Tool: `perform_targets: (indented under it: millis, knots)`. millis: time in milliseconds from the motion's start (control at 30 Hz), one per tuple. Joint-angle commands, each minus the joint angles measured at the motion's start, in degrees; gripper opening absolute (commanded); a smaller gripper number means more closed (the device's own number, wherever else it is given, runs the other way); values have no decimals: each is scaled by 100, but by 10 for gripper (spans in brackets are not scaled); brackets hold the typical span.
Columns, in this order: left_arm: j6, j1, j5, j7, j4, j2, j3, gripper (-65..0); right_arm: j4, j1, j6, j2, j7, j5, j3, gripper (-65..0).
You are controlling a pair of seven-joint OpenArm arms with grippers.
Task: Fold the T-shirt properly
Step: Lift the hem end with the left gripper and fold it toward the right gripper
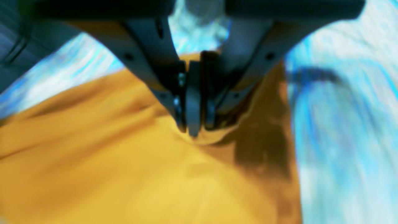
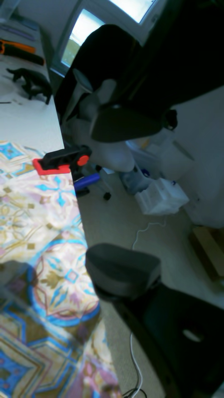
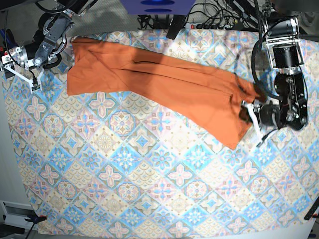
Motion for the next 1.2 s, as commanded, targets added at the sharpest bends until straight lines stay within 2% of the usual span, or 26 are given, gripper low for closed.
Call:
perform_targets:
  millis: [0, 133, 367, 500, 867, 967, 1167]
  knots:
    - [-10, -152, -141, -36, 375, 32, -49, -650, 113, 25, -32, 50, -11, -63, 31, -135]
    - [-10, -205, -212, -36, 1245, 612, 153, -650, 113, 25, -32, 50, -11, -63, 48, -135]
    - [-10, -47, -572, -36, 1298, 1025, 1147, -650, 113, 25, -32, 50, -11, -63, 48, -135]
    - [-10, -12, -1012, -36, 1298, 1051, 1199, -650, 104, 43, -32, 50, -11, -63, 48, -135]
    - [-10, 173, -2744, -36, 1307, 1042, 2782, -650, 87, 69, -32, 50, -11, -63, 39, -135]
    - [-10, 252, -2937, -36, 1324, 1104, 3098, -650, 78, 69, -32, 50, -2, -63, 39, -135]
    - [-10, 472, -2937, -36, 1676, 1253, 3538, -650, 78, 78, -32, 41, -2, -55, 22, -135]
